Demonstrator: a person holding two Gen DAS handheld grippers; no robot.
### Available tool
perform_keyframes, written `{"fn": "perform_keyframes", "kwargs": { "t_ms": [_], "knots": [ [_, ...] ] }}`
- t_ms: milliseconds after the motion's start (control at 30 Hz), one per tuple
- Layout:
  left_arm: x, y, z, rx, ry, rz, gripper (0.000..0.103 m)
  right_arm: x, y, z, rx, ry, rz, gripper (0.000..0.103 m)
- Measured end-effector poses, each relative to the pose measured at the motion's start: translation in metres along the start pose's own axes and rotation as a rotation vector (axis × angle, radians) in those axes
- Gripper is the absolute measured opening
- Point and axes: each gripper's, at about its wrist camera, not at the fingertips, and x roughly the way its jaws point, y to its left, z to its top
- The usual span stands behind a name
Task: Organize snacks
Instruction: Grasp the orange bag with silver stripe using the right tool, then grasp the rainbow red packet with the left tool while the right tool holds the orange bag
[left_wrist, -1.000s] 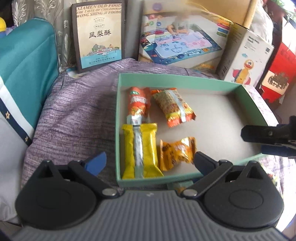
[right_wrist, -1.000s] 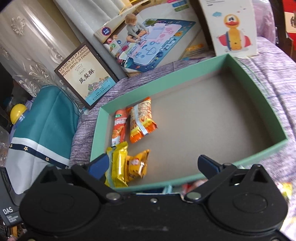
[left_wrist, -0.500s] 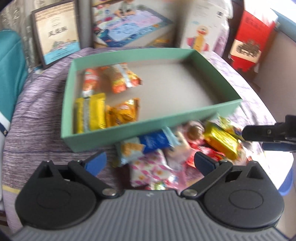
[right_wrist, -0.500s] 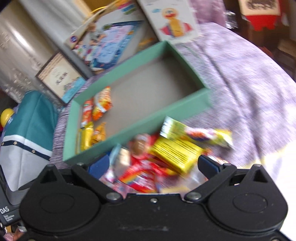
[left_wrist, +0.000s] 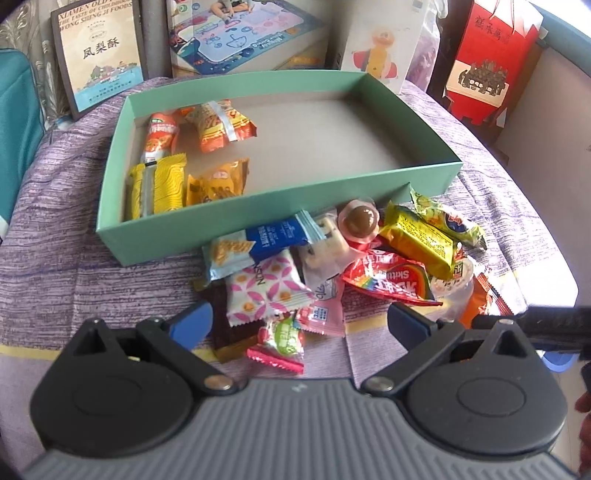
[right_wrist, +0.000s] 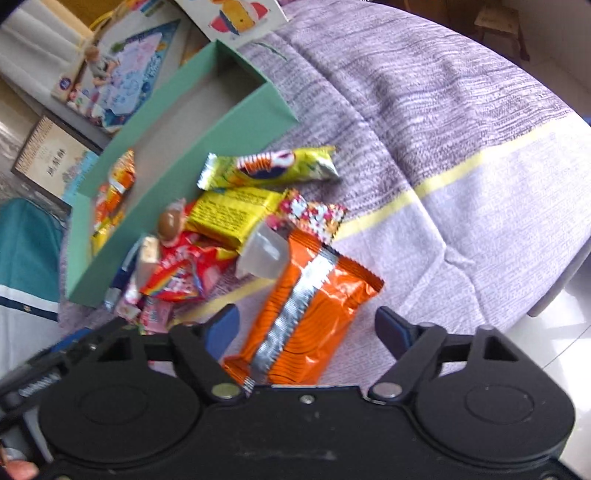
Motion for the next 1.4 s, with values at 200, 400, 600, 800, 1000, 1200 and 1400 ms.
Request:
{"fn": "perform_keyframes", "kwargs": {
  "t_ms": [200, 400, 600, 800, 1000, 1200, 1400],
  "knots": [
    [0.003, 0.001, 0.003, -0.003, 0.008, 0.018, 0.103, 0.012, 0.035, -0.015, -0.226, -0.101, -0.124, 0.06],
    [0.009, -0.017, 0.015, 0.059, 0.003, 0.03, 0.103, 0.003, 0.02, -0.014, -0.233, -0.144, -0.123, 0.057],
    [0.021, -0.05, 0.032, 0.137, -0.025, -0.004, 0.101, -0.006, -0.022, -0.001, -0.144, -0.18, -0.097, 0.058],
    [0.044, -0.084, 0.031, 0.261, 0.01, -0.042, 0.069, -0.008, -0.028, 0.002, -0.131, -0.202, -0.062, 0.058],
    [0.048, -0.092, 0.009, 0.347, 0.059, -0.027, 0.071, -0.007, -0.037, 0.01, -0.104, -0.226, -0.016, 0.058],
    [0.045, -0.088, 0.014, 0.307, 0.064, -0.008, 0.076, -0.005, -0.039, 0.012, -0.11, -0.244, 0.003, 0.058],
    [0.05, -0.103, 0.018, 0.428, 0.052, 0.052, 0.095, -0.004, -0.032, 0.007, -0.165, -0.269, -0.02, 0.06]
  ]
}}
